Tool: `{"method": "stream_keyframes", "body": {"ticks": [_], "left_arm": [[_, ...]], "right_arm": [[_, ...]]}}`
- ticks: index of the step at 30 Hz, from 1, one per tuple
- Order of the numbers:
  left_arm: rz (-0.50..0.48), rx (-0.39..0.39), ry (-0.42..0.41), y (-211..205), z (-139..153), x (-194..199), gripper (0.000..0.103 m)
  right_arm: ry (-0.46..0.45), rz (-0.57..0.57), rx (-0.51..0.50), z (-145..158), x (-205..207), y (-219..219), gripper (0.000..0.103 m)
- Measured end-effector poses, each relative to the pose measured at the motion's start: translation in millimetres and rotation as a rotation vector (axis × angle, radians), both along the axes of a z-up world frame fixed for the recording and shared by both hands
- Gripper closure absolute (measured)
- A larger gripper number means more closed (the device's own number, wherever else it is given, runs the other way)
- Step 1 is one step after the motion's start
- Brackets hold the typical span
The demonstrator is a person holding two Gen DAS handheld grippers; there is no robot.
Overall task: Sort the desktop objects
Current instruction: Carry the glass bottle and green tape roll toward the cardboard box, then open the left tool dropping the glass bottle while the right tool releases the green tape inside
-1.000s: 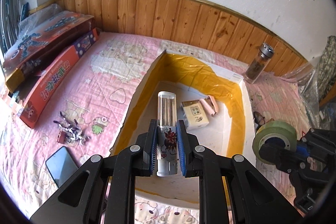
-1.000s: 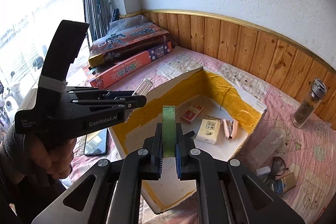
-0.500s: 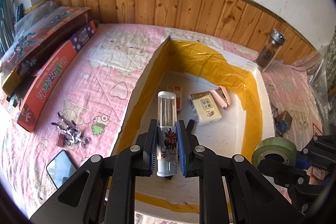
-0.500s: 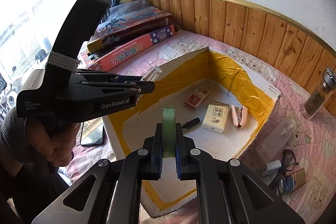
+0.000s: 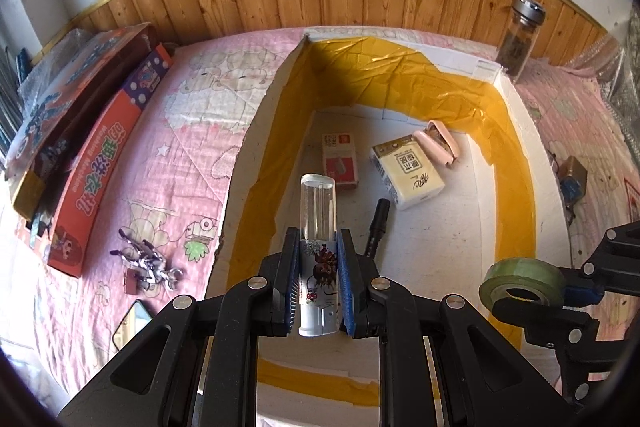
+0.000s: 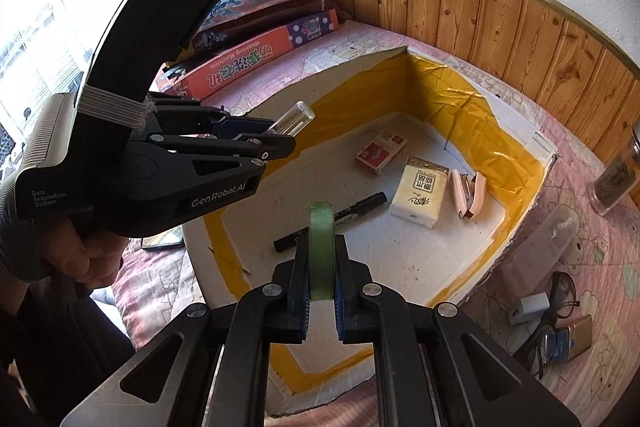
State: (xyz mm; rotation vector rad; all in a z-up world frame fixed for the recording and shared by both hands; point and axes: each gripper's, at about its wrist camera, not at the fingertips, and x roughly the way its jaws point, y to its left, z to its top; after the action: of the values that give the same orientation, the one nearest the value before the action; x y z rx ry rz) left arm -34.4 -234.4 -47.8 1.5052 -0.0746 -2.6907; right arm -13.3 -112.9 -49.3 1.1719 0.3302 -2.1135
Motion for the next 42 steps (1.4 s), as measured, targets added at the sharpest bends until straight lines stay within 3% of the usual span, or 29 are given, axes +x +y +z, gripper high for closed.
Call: {"method": "stream_keyframes", "body": {"ticks": [22,33,42], "left_arm": [[-0.021,-0.147,-0.129,3.9,-38.4,-11.4,0.085],[0.003,-0.166,-0.149,4.8,-44.0,-10.4,0.085],[0.059,-0.104,-0.153,-3.2,-42.4,-8.6,0.084]], "right_arm": [[-0.068,0.078,0.147,-36.2,9.4,-13.4,0.093],[-0.061,0.072,0.154,-37.8,12.4,-14.4,0.093],[-0.09,0.057,0.111,-33.8,10.5,-7.8,0.091]]}}
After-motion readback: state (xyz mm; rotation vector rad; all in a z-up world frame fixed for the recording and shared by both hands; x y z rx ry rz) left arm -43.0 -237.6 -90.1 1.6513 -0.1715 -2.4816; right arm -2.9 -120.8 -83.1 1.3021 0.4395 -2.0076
